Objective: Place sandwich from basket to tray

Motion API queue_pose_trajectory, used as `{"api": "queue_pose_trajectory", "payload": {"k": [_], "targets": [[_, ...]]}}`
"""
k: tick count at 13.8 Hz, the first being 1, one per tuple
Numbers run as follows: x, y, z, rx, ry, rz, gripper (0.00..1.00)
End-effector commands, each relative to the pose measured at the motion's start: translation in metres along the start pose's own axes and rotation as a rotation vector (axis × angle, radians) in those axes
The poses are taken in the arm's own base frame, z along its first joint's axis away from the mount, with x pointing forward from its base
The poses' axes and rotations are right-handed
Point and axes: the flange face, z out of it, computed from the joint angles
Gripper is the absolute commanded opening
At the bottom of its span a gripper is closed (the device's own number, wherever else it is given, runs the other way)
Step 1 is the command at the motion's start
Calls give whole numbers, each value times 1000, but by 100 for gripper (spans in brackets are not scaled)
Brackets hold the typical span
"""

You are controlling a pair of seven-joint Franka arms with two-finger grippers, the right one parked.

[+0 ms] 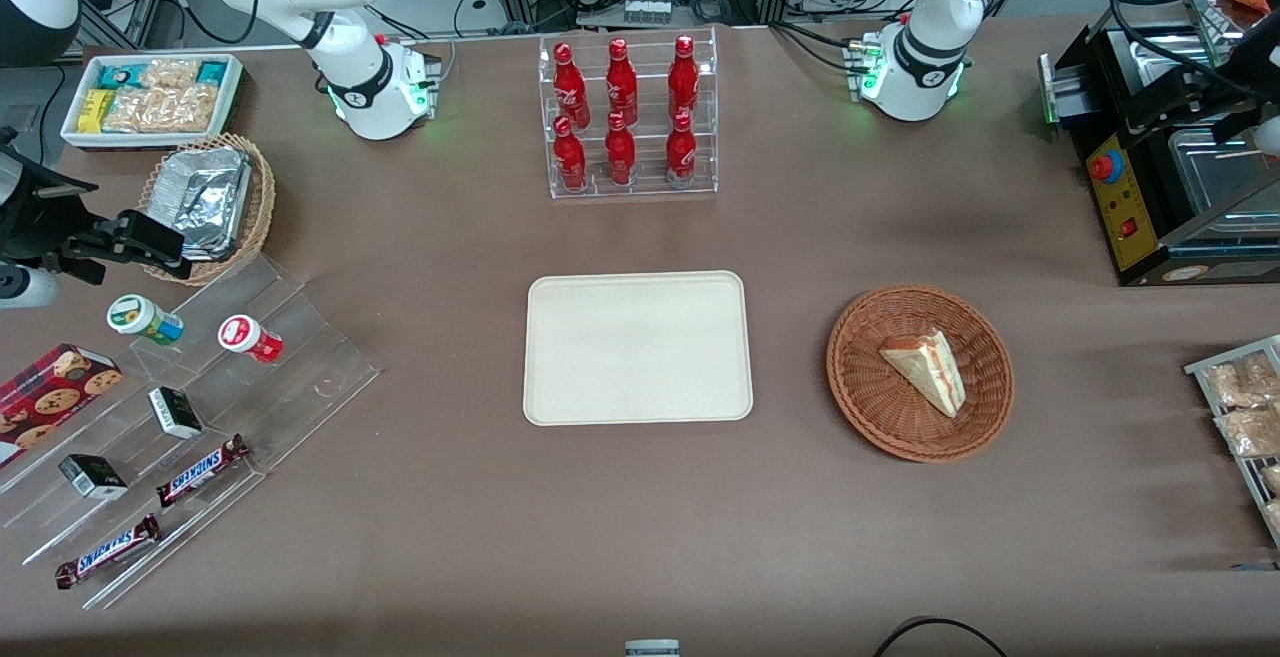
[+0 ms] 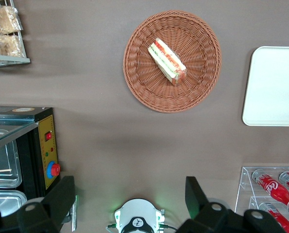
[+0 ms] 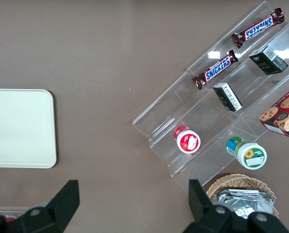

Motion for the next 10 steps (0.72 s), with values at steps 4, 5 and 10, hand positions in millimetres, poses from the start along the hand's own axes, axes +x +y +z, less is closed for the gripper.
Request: {"api": "queue_pose_trajectory", "payload": {"k": [4,5,10], "targets": [[19,6,23,-1,-36,9,100],[34,10,40,16,-55,-1,100],[91,38,155,73,-33,-241,100]]}}
